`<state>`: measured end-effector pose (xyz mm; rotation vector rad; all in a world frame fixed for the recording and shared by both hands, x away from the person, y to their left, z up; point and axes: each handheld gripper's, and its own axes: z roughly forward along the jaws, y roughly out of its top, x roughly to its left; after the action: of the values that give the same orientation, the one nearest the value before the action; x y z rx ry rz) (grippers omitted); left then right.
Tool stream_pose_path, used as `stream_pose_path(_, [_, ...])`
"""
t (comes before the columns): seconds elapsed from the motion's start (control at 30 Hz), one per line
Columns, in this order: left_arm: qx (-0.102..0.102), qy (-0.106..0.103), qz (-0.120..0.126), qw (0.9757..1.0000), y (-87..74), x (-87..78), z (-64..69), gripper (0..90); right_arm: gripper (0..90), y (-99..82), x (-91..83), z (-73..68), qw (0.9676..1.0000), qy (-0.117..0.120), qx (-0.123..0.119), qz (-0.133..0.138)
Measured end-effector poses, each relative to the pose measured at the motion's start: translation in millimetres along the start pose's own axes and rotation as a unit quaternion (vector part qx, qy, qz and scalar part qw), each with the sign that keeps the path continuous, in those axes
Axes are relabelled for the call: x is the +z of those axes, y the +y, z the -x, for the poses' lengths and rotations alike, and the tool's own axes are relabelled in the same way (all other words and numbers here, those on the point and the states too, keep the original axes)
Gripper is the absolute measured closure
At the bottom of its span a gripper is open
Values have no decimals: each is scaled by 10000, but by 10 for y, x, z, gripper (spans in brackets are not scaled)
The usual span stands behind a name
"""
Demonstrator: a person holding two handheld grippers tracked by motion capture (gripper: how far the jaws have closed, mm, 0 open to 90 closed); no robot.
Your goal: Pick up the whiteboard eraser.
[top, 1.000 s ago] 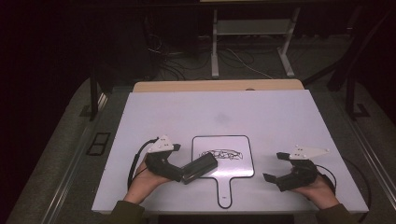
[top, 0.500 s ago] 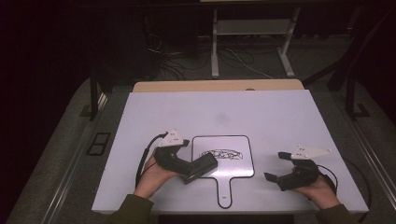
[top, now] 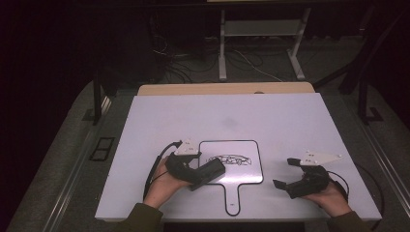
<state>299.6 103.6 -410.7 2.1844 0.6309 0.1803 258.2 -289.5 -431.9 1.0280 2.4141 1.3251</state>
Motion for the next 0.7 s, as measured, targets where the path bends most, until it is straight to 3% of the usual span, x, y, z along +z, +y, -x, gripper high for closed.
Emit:
stream_pose_path(0.47, [135,39,-595,9981,-20,145,54,259,0,-7,17,-9,10000,-11,-50,-78])
stream_pose_path(0.7, [140,35,-735,9972,-28,189,79,273,0,-9,17,-10,10000,-9,-44,-85])
